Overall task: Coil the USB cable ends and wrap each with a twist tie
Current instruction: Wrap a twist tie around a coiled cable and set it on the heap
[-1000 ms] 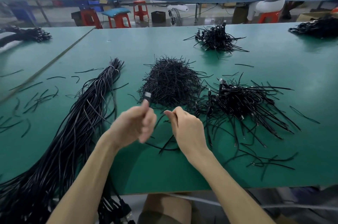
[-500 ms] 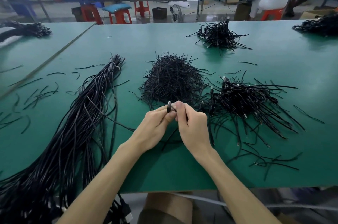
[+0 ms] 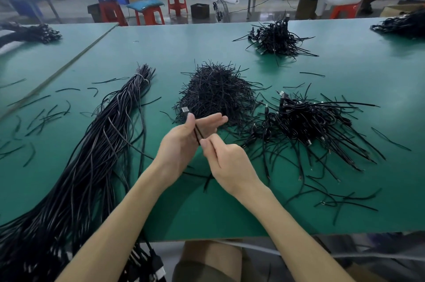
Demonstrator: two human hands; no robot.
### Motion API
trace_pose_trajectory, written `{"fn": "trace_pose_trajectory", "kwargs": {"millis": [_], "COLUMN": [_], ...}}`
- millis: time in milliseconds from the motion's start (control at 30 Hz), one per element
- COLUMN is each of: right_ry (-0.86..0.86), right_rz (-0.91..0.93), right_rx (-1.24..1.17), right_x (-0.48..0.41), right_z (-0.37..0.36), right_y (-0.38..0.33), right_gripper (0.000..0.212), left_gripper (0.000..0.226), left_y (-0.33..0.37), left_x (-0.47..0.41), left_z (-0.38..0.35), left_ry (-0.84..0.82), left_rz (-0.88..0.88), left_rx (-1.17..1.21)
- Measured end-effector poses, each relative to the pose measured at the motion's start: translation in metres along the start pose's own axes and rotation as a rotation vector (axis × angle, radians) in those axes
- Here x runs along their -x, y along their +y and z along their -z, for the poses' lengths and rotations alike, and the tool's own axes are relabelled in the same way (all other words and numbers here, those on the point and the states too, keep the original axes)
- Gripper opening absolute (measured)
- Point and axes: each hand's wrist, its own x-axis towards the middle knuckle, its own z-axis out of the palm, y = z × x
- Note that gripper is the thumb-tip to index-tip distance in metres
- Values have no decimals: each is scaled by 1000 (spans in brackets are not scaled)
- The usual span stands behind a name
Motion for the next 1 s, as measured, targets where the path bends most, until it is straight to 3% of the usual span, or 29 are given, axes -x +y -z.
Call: {"fn": "trace_pose_trajectory", "kwargs": {"millis": [133, 233, 433, 533, 633, 767, 900, 1000], "right_ry": [-123, -116, -65, 53, 115, 190, 123, 206], "right_rz": [-92, -160, -95, -182, -232, -271, -313, -341], "right_rx": [-104, -228, -141, -92, -94, -156, -113, -228], "right_x": [-4, -5, -5, -5, -5, -8, -7, -7], "right_z": [-5, -4, -3, -1, -1, 1, 3, 6], "right_y": [1, 7, 10, 18, 20, 22, 21, 19], "right_gripper": [29, 37, 36, 34, 36, 30, 12, 16], "left_gripper": [52, 46, 54, 59, 57, 58, 60, 53], "left_y": [9, 15, 18, 25, 27, 14, -2, -2], "left_x": [1, 4, 7, 11, 13, 11, 14, 13], "left_z": [7, 12, 18, 25, 27, 6, 1, 6], "left_ry": [114, 70, -35, -8, 95, 169, 96, 94], "left_rz": [40, 87, 138, 94, 57, -22, -148, -253], "left_rx": [586, 896, 771, 788, 467, -327, -1159, -1384]}}
